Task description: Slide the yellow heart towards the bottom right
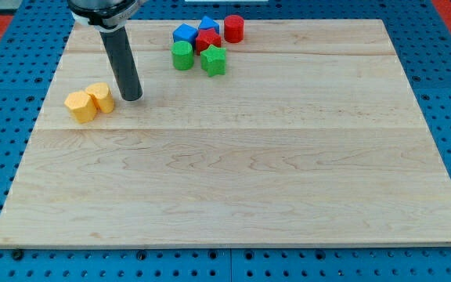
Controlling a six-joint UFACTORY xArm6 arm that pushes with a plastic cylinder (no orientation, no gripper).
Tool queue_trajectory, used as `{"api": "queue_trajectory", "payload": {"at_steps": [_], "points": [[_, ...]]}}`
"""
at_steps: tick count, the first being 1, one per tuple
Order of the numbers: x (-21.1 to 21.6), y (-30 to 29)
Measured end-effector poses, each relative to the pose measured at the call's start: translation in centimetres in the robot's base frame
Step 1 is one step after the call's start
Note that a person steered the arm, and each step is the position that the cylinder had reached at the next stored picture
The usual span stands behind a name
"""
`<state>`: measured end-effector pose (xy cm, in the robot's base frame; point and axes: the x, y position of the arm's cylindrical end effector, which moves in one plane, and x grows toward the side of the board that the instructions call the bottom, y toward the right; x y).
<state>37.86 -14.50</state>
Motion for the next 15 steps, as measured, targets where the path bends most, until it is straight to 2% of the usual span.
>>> {"api": "queue_trajectory", "payload": {"at_steps": [1,4,5,10,13,14,15], "points": [[-0.1,0.8],[-4.6,0.5],[-4.2,-3.1],[-4.3,-3.7],[-0.9,-3.1],[-0.9,-2.7],[-1.1,-5.1]]}}
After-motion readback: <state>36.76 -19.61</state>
